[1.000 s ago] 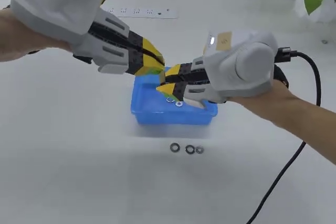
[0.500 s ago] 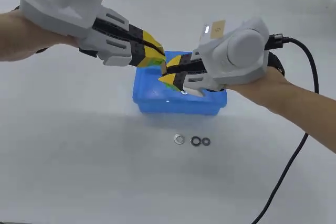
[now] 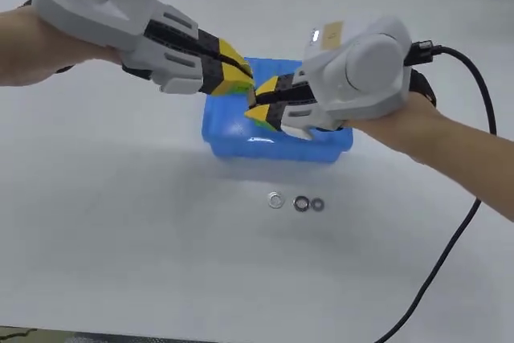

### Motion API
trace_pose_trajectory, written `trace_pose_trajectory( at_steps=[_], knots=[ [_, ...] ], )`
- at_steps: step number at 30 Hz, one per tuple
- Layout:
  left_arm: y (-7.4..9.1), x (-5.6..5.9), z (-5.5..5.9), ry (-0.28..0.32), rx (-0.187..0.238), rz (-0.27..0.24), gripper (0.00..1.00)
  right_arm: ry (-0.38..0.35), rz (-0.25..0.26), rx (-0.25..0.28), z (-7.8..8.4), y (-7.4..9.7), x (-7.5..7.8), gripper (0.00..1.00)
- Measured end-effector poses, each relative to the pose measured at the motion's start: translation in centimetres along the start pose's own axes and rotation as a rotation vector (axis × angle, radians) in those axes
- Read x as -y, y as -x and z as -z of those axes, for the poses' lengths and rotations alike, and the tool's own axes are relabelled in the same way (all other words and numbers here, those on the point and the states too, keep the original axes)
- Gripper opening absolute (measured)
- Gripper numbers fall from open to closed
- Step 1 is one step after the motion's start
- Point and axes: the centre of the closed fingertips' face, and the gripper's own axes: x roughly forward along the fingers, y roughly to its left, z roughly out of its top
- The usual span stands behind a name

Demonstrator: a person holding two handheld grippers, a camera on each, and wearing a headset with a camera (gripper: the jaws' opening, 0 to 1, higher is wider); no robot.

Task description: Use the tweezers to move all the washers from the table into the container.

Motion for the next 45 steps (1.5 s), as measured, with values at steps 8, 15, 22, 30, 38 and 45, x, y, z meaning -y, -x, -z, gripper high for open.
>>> trace_pose_trajectory(
  at_steps=[8,15,22,30,38,45],
  knots=[
    [0.0,0.0,0.2,-0.029,-0.02,0.022,0.06,0.001,-0.01,-0.003,0.1,-0.1,-0.2,0.11],
    [-0.1,0.0,0.3,-0.058,-0.046,0.038,0.06,0.011,-0.017,-0.009,0.2,0.0,-0.4,0.12],
    [0.1,0.1,-0.4,-0.087,-0.056,0.034,0.06,0.03,0.006,-0.003,-0.3,0.5,-0.1,0.12],
    [0.9,0.4,-1.8,-0.142,-0.061,0.027,0.06,0.036,0.028,0.022,-1.5,1.5,0.3,0.12],
    [2.1,2.3,-3.8,-0.227,-0.073,0.056,0.06,0.095,0.032,0.053,-3.2,3.3,-0.6,0.12],
    [3.3,3.9,-5.3,-0.264,-0.067,0.054,0.06,0.099,0.045,0.095,-4.9,5.3,-1.8,0.12]
  ],
)
